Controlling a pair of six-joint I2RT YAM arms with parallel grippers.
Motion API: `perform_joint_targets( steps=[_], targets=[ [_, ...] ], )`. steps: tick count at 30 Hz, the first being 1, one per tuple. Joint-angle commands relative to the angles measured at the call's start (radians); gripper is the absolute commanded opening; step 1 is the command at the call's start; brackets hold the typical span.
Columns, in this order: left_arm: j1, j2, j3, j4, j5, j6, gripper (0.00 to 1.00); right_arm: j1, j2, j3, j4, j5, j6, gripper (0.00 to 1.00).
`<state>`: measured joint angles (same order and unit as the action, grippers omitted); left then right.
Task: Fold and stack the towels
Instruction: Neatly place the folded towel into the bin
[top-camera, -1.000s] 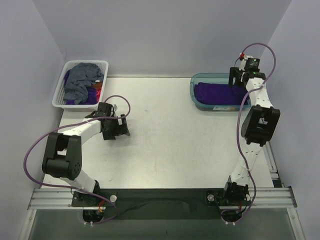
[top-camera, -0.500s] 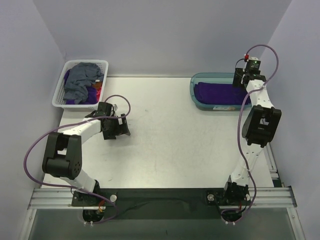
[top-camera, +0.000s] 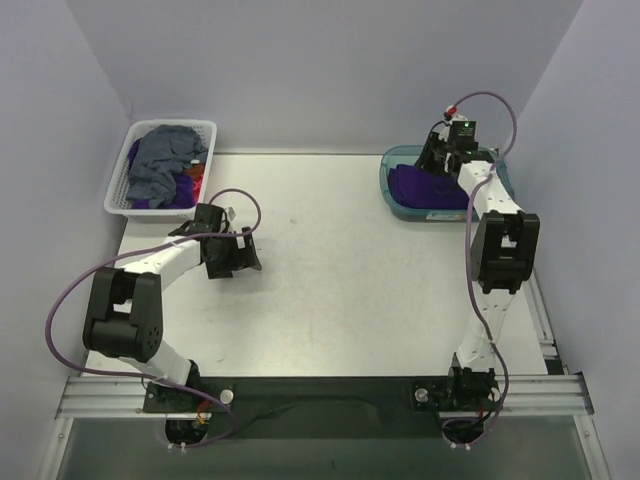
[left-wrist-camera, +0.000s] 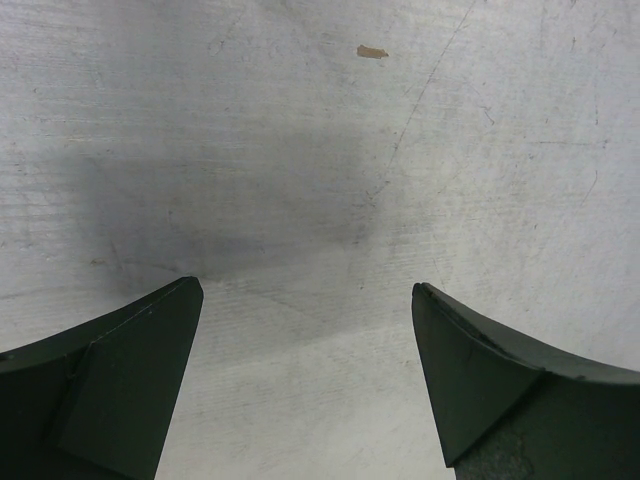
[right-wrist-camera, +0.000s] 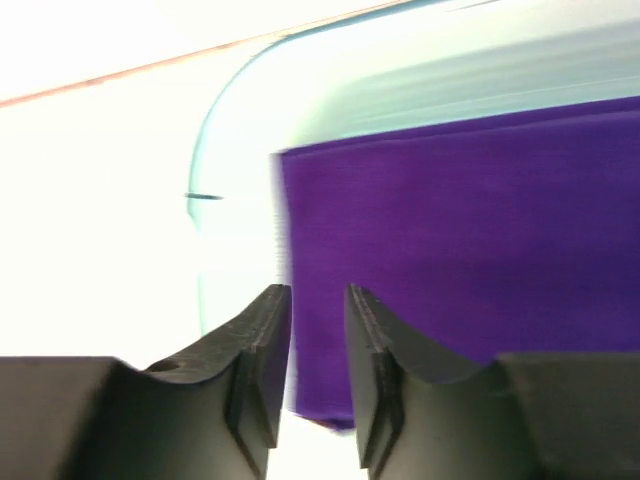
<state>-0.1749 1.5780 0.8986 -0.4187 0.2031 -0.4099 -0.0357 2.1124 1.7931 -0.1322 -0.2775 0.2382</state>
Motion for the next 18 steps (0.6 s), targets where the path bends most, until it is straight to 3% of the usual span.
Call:
perform_joint_targets(
  steps=[1, 10, 18],
  targets=[
    [0.005, -0.046, 0.029, -0.005, 0.028, 0.003, 0.97, 0.03, 0.034, -0.021, 0.06, -0.034, 0.137, 0.28],
    [0.005, -0.058, 0.026, -0.005, 0.044, -0.001, 0.97, 0.105, 0.046, -0.184, 0.125, -0.002, 0.323, 0.22],
    [0.005, -0.065, 0.022, -0.005, 0.044, -0.003, 0.98, 0.143, 0.032, -0.213, 0.213, -0.08, 0.357, 0.23]
  ],
)
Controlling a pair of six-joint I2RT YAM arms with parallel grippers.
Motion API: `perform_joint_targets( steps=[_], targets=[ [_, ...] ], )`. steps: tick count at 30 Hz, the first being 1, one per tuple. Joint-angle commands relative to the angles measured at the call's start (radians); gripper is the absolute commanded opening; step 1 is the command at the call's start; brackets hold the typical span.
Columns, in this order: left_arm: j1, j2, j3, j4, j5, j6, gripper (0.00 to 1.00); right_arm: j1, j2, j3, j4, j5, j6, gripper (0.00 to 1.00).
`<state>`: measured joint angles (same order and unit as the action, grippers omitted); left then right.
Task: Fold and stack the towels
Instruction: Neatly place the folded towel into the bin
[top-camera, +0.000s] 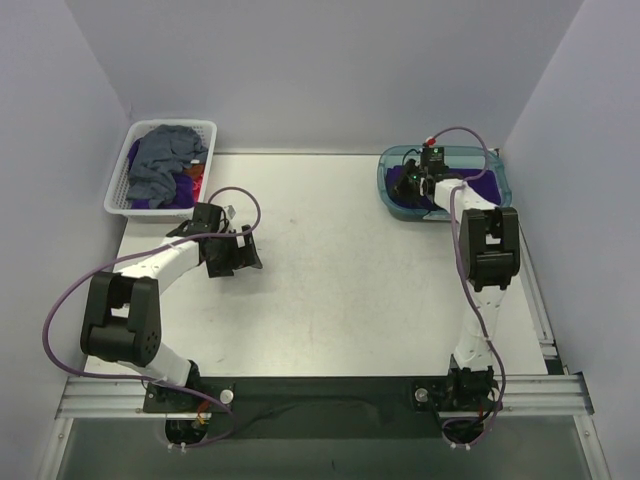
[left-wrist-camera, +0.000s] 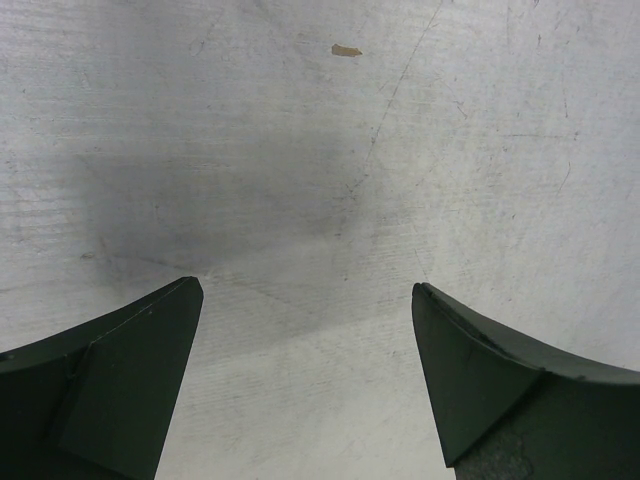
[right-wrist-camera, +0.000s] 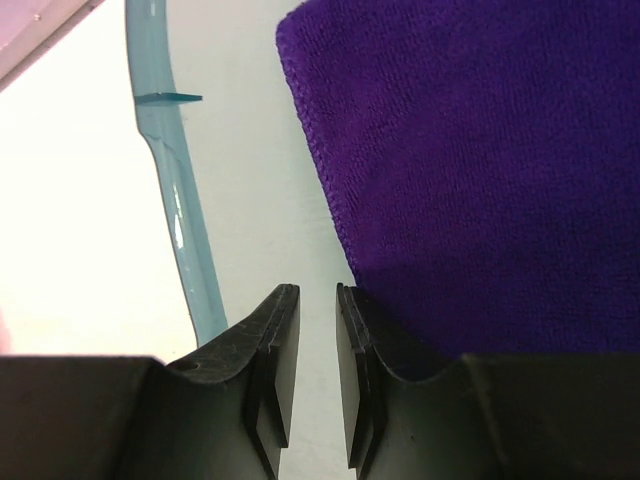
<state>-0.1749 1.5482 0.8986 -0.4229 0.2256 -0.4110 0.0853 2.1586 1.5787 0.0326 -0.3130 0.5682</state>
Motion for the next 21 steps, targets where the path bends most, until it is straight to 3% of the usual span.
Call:
perform_joint_targets(
  steps=[1, 7, 13, 14, 17, 21],
  targets=[
    [0.005, -0.036, 0.022, -0.001, 0.023, -0.002, 0.97, 0.021, -0.025, 0.003, 0.05, -0.044, 0.024, 0.22],
    [0.005, -0.034, 0.023, 0.003, 0.035, -0.005, 0.97, 0.002, -0.108, 0.037, 0.02, -0.051, -0.027, 0.27],
    [0.005, -0.065, 0.01, 0.03, 0.041, -0.005, 0.97, -0.03, -0.291, -0.031, -0.028, 0.005, -0.099, 0.53],
    [0.005, -0.082, 0.005, 0.033, 0.041, -0.005, 0.97, -0.035, -0.356, -0.043, -0.083, 0.015, -0.111, 0.64],
    [0.003, -0.131, -0.004, 0.044, 0.012, 0.005, 0.97, -0.051, -0.463, -0.091, -0.192, 0.083, -0.169, 0.82],
    [0.003, -0.215, 0.043, -0.014, -0.063, 0.0, 0.97, -0.082, -0.712, -0.155, -0.338, 0.199, -0.232, 0.91]
  ],
)
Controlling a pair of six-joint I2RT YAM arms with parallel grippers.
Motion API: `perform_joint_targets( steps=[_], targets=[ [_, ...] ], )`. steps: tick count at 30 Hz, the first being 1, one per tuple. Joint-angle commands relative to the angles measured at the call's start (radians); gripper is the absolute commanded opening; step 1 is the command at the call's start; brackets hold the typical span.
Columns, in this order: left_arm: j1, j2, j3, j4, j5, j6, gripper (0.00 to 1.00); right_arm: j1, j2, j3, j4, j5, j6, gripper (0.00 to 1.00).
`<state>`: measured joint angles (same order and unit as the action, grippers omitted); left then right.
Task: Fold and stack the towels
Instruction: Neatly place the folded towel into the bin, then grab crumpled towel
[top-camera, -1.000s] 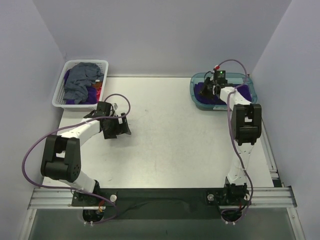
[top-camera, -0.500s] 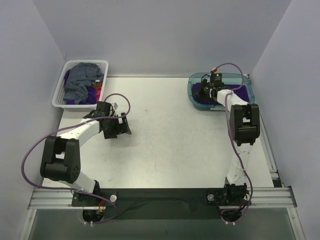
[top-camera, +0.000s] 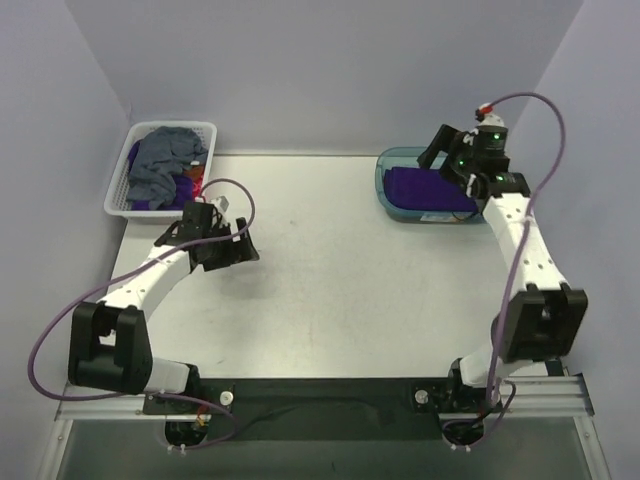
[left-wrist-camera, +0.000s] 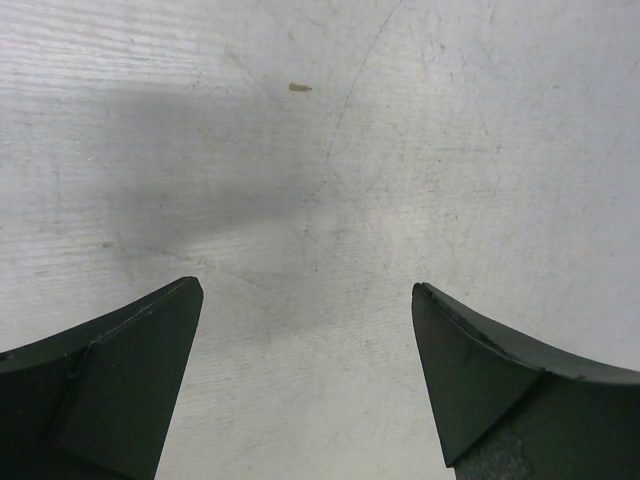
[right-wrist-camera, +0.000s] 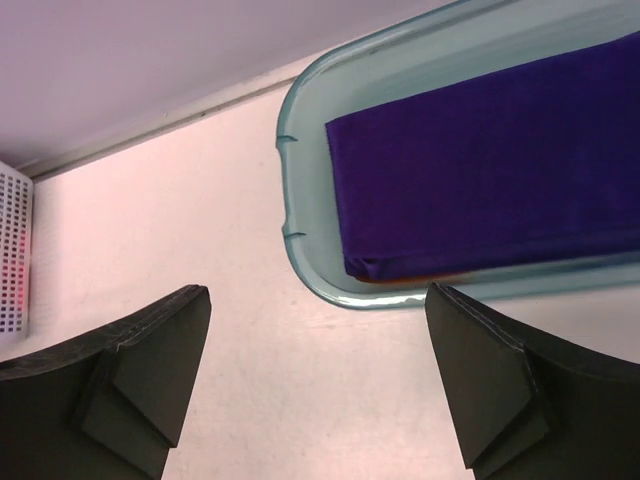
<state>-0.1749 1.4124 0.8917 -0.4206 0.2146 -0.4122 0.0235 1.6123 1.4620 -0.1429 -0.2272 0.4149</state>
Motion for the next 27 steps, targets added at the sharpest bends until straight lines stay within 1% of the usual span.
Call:
perform_joint_targets(
  steps=[1, 2, 4, 5, 6, 7, 8, 10, 11, 14, 15, 17, 21, 25, 26, 27],
  targets=[
    [0.003, -0.096, 0.067, -0.029, -0.064, -0.003, 0.97, -0.048, -0.211, -0.054, -0.187, 0.17, -0.087, 0.92],
    [0.003, -0.127, 0.082, -0.044, -0.079, -0.013, 0.97, -0.059, -0.304, -0.095, -0.225, 0.189, -0.091, 0.94],
    [0.003, -0.15, 0.14, -0.086, -0.127, -0.017, 0.97, -0.083, -0.403, -0.15, -0.251, 0.222, -0.084, 0.95],
    [0.003, -0.164, 0.157, -0.099, -0.144, -0.016, 0.98, -0.105, -0.502, -0.205, -0.27, 0.262, -0.068, 0.96],
    [0.003, -0.168, 0.179, -0.125, -0.173, -0.014, 0.97, -0.111, -0.553, -0.238, -0.279, 0.275, -0.059, 0.97],
    [0.003, -0.17, 0.215, -0.153, -0.196, -0.011, 0.97, -0.117, -0.651, -0.29, -0.294, 0.307, -0.06, 0.98],
    [0.005, -0.17, 0.237, -0.153, -0.196, -0.01, 0.97, -0.117, -0.698, -0.29, -0.3, 0.318, -0.061, 0.98],
    [0.005, -0.164, 0.288, -0.179, -0.231, -0.002, 0.97, -0.116, -0.79, -0.37, -0.307, 0.345, -0.073, 1.0],
    [0.005, -0.161, 0.302, -0.181, -0.244, 0.004, 0.97, -0.109, -0.868, -0.399, -0.311, 0.392, -0.071, 1.0],
    [0.006, -0.127, 0.37, -0.195, -0.311, 0.013, 0.97, -0.059, -0.99, -0.488, -0.319, 0.433, -0.065, 1.0],
    [0.012, -0.112, 0.394, -0.207, -0.348, 0.012, 0.97, -0.042, -1.012, -0.506, -0.32, 0.431, -0.061, 1.0],
    [0.021, -0.057, 0.461, -0.21, -0.379, 0.01, 0.98, -0.03, -1.055, -0.555, -0.319, 0.419, -0.059, 1.0],
    [0.064, 0.066, 0.579, -0.216, -0.47, -0.011, 0.97, 0.006, -1.083, -0.615, -0.317, 0.387, -0.07, 1.0],
    [0.161, 0.238, 0.708, -0.214, -0.512, -0.057, 0.98, 0.027, -1.082, -0.646, -0.305, 0.356, -0.07, 1.0],
    [0.17, 0.269, 0.734, -0.214, -0.52, -0.063, 0.98, 0.03, -1.079, -0.66, -0.299, 0.348, -0.07, 1.0],
    [0.199, 0.301, 0.791, -0.214, -0.527, -0.068, 0.97, 0.032, -1.075, -0.666, -0.294, 0.344, -0.07, 1.0]
  ],
)
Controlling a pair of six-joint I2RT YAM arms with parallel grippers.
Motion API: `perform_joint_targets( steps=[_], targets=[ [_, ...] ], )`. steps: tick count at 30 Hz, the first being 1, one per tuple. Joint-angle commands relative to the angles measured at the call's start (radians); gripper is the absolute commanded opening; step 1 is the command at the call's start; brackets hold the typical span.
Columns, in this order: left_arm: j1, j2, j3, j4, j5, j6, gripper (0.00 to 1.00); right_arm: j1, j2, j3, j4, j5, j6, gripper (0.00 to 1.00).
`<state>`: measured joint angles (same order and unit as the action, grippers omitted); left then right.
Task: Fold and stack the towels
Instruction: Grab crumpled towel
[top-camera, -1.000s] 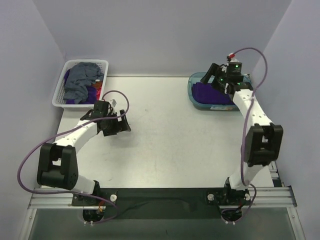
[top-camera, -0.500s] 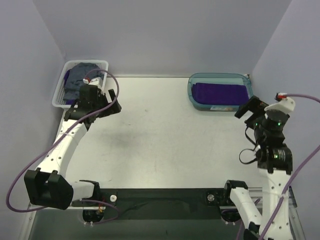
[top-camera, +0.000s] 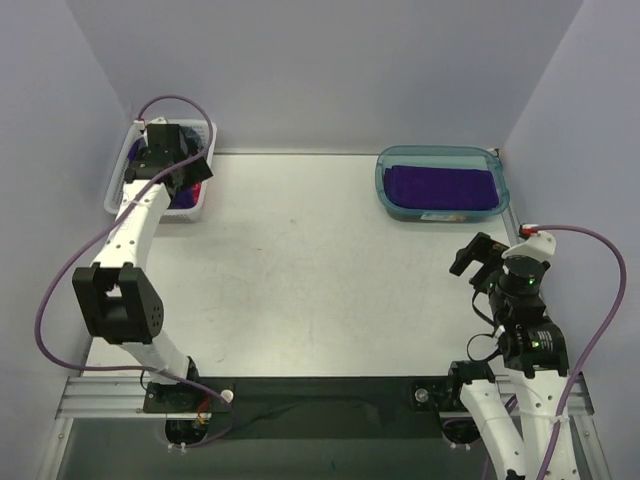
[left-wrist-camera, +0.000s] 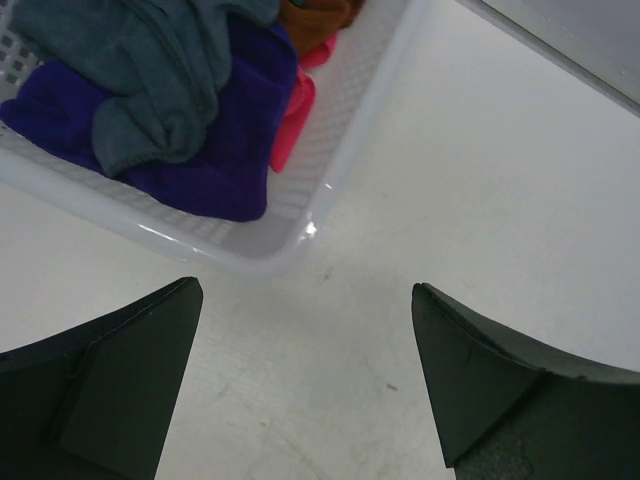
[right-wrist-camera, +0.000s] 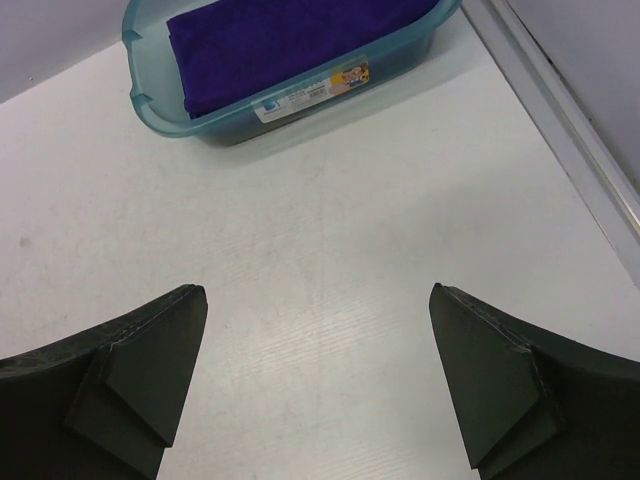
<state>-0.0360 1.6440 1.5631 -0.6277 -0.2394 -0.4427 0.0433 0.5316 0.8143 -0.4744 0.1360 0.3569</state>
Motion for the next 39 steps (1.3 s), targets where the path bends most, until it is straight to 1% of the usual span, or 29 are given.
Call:
perform_joint_targets(
  steps=[1, 2, 5, 10, 13, 15, 17, 19, 22, 23, 25, 26, 29, 31, 34, 38, 39],
  targets=[
    [0.073, 0.129, 0.144, -0.006, -0.084, -0.045, 0.97, 0.016, 0.007, -0.024, 0.043, -0.024, -0.01, 1.0],
    [0.099, 0.161, 0.173, -0.004, -0.106, -0.06, 0.97, 0.02, 0.014, -0.029, 0.045, -0.029, -0.01, 1.0],
    [0.149, 0.285, 0.27, 0.013, -0.104, -0.096, 0.97, 0.029, 0.027, -0.041, 0.057, -0.032, -0.021, 1.0],
    [0.206, 0.469, 0.391, 0.054, -0.097, -0.145, 0.91, 0.041, 0.036, -0.061, 0.066, -0.038, -0.047, 1.0],
    [0.228, 0.543, 0.437, 0.052, -0.097, -0.152, 0.87, 0.041, 0.039, -0.073, 0.066, -0.03, -0.061, 1.0],
    [0.24, 0.565, 0.472, 0.052, -0.081, -0.149, 0.82, 0.043, 0.045, -0.076, 0.066, -0.024, -0.067, 1.0],
    [0.24, 0.573, 0.482, 0.062, -0.081, -0.143, 0.74, 0.043, 0.053, -0.075, 0.068, -0.024, -0.078, 1.0],
    [0.24, 0.585, 0.474, 0.068, -0.072, -0.136, 0.69, 0.044, 0.056, -0.075, 0.068, -0.024, -0.078, 1.0],
    [0.24, 0.608, 0.465, 0.063, -0.046, -0.122, 0.58, 0.043, 0.062, -0.075, 0.069, -0.03, -0.078, 1.0],
    [0.242, 0.608, 0.457, 0.063, -0.035, -0.12, 0.49, 0.043, 0.061, -0.072, 0.068, -0.033, -0.075, 1.0],
    [0.242, 0.597, 0.44, 0.062, -0.032, -0.11, 0.38, 0.044, 0.057, -0.069, 0.068, -0.039, -0.07, 1.0],
    [0.24, 0.59, 0.436, 0.062, -0.034, -0.103, 0.26, 0.044, 0.056, -0.064, 0.068, -0.041, -0.068, 1.0],
    [0.242, 0.531, 0.436, 0.06, -0.041, -0.074, 0.08, 0.043, 0.056, -0.055, 0.066, -0.05, -0.065, 1.0],
    [0.24, 0.478, 0.465, 0.049, -0.054, -0.062, 0.01, 0.044, 0.057, -0.046, 0.066, -0.059, -0.055, 1.0],
    [0.242, 0.403, 0.518, 0.014, -0.048, -0.082, 0.0, 0.046, 0.053, -0.04, 0.066, -0.082, -0.041, 1.0],
    [0.235, 0.326, 0.646, -0.032, 0.084, -0.169, 0.0, 0.049, 0.047, -0.03, 0.065, -0.104, -0.022, 1.0],
    [0.231, 0.314, 0.702, -0.038, 0.113, -0.194, 0.0, 0.047, 0.045, -0.029, 0.065, -0.12, -0.019, 1.0]
  ],
)
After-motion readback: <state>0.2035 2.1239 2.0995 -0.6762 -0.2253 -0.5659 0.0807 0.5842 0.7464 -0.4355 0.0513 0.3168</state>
